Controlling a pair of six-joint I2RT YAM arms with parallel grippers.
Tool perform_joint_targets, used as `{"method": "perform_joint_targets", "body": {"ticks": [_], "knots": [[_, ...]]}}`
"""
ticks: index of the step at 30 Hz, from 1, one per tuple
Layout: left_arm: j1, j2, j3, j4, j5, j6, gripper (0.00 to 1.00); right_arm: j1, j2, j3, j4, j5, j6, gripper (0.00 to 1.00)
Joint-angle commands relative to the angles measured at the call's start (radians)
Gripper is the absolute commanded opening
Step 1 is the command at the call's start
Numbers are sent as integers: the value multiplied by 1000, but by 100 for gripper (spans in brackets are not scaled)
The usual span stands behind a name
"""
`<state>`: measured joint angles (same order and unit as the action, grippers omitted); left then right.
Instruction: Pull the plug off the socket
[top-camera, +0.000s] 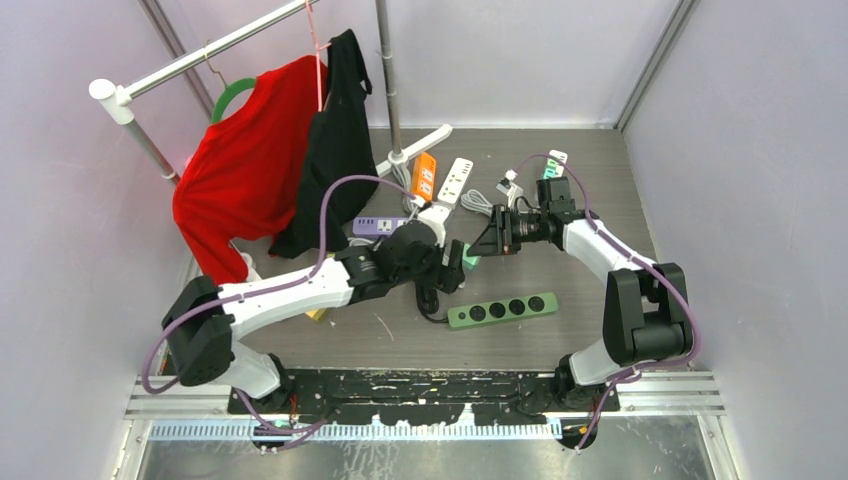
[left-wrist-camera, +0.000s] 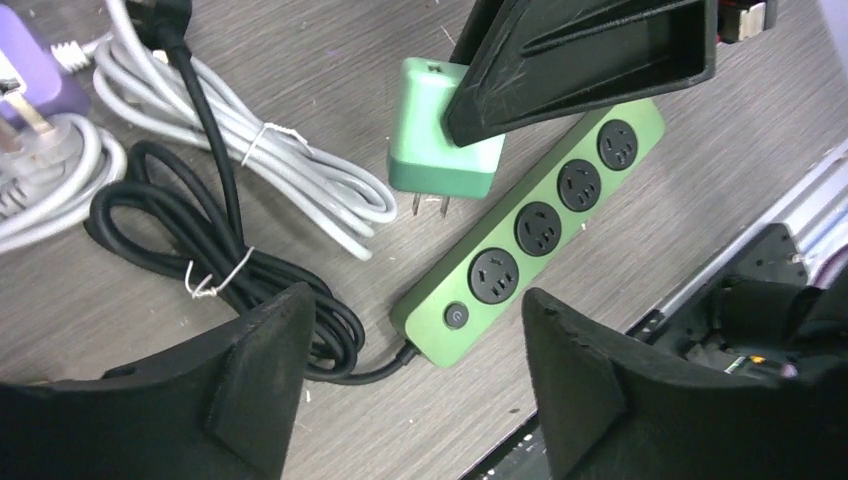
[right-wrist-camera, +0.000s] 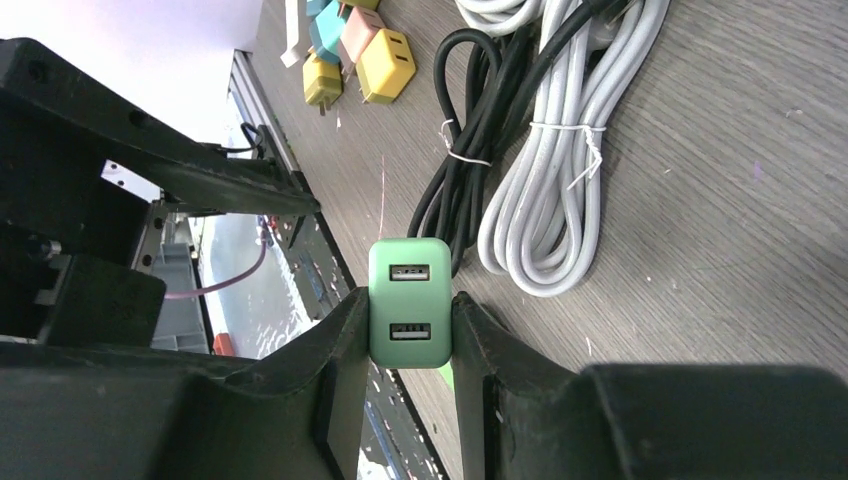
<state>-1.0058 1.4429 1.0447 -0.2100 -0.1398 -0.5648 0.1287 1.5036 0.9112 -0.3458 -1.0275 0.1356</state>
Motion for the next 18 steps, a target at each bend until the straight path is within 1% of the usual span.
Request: {"method": "perform_joint_targets", "body": {"ticks": [1,3,8,14,18], "knots": [[-16,85,115,-65,-57,13,68,-2,-6,41,36,-45,29,1],[-18,128,160,-74,-55,21,67,-2,-6,41,36,-47,30,1],[-17,212,238,-92,-61,32,68,-2,-5,41,37,-52,31,1],[-18,289,299,-101,-78,41,69,-1,-3,41,39,-64,35,1],[-17,313,324,-105,-83,44,68,-2,-2,41,40,-68,35,1]]}}
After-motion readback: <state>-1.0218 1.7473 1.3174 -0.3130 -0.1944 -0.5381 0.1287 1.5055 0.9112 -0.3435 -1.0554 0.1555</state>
